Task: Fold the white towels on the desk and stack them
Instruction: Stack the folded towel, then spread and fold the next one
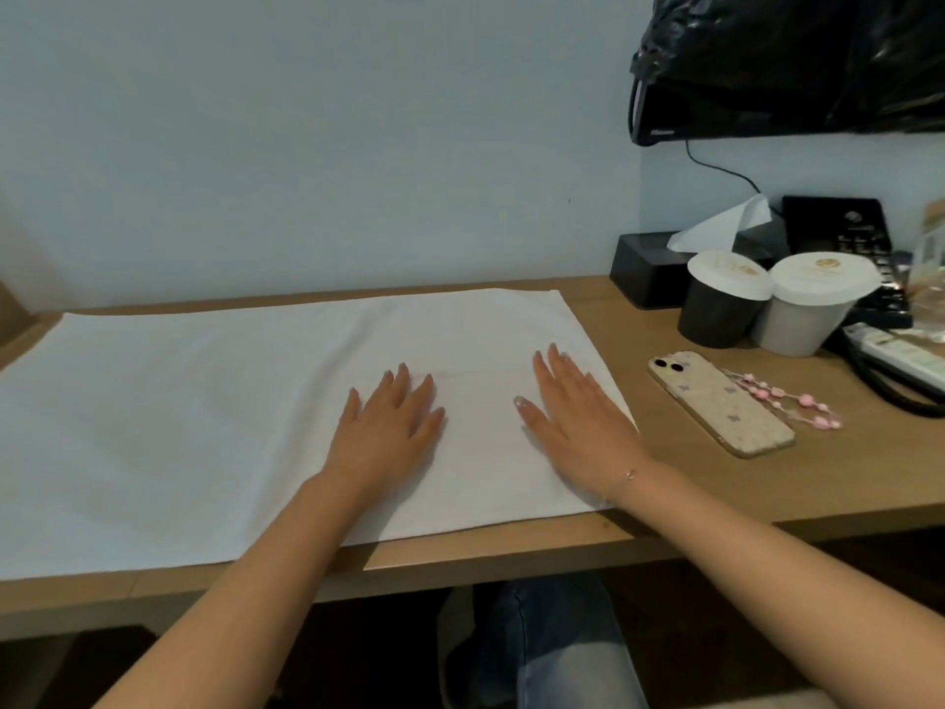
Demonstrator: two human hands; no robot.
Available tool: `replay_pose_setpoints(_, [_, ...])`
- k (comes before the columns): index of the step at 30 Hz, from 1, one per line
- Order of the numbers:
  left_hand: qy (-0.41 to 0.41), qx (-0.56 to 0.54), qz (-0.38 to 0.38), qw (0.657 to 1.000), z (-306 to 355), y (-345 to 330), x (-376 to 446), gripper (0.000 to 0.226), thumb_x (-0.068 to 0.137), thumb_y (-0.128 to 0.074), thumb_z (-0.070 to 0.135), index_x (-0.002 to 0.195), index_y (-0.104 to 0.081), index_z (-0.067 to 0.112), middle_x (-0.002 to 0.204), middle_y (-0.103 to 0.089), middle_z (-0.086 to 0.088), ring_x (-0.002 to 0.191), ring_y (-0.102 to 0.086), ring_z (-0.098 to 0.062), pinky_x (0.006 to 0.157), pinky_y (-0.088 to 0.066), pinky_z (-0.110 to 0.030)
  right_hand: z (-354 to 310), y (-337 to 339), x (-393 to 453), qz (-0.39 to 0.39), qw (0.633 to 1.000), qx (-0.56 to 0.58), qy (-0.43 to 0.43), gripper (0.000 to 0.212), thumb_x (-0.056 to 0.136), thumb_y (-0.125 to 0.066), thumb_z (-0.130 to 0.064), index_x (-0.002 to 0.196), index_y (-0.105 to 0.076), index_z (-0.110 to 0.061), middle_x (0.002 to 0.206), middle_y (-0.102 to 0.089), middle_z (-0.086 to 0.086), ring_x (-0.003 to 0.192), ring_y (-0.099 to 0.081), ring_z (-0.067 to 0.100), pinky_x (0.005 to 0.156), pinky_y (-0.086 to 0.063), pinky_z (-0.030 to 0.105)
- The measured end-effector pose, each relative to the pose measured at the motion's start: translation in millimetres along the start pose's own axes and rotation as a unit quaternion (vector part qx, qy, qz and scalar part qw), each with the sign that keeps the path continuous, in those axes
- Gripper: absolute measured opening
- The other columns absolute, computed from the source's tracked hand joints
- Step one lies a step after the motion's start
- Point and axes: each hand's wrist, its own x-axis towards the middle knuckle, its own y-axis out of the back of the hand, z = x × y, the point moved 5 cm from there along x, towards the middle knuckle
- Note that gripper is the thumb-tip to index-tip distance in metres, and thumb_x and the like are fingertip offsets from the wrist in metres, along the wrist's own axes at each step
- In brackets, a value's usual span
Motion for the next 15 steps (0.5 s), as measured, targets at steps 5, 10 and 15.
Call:
replay_pose_setpoints(5, [0.015,0.028,-0.008,0.999,-3,-8,-9,0.061,0.1,-0.007,0.055,0.156,0.0,0.034,0.165,0.008,0.005,0.151,0.01,-0.016,0.122,0.004,-0.045,12,-13,-15,-0.053,0.998,-0.042,-0.011,0.069,0.096,-0.005,-0.062,0.152,0.016,-0.029,0.159,0.023,-0.003,0.148,0.017,0.016,0.119,0.011,0.033])
replay_pose_setpoints(10, [0.018,0.026,-0.024,0.999,1,-4,-13,0.061,0.101,-0.008,0.054,0.157,-0.001,0.033,0.165,0.008,0.004,0.151,0.009,-0.016,0.123,0.003,-0.044,30,-9,-29,-0.061,0.996,-0.058,-0.035,0.068,0.098,-0.005,-0.057,0.154,0.011,-0.021,0.161,0.016,-0.001,0.148,0.012,0.013,0.112,0.011,0.026])
replay_pose_setpoints(15, [-0.04,0.002,-0.046,0.998,9,8,-47,0.056,0.104,-0.014,0.048,0.157,-0.007,0.031,0.165,0.004,0.003,0.151,0.005,-0.014,0.122,0.001,-0.039,30,3,-35,-0.086,0.991,-0.086,-0.06,0.063,0.103,-0.008,-0.047,0.154,0.008,-0.014,0.162,0.014,0.003,0.149,0.01,0.015,0.118,0.006,0.032])
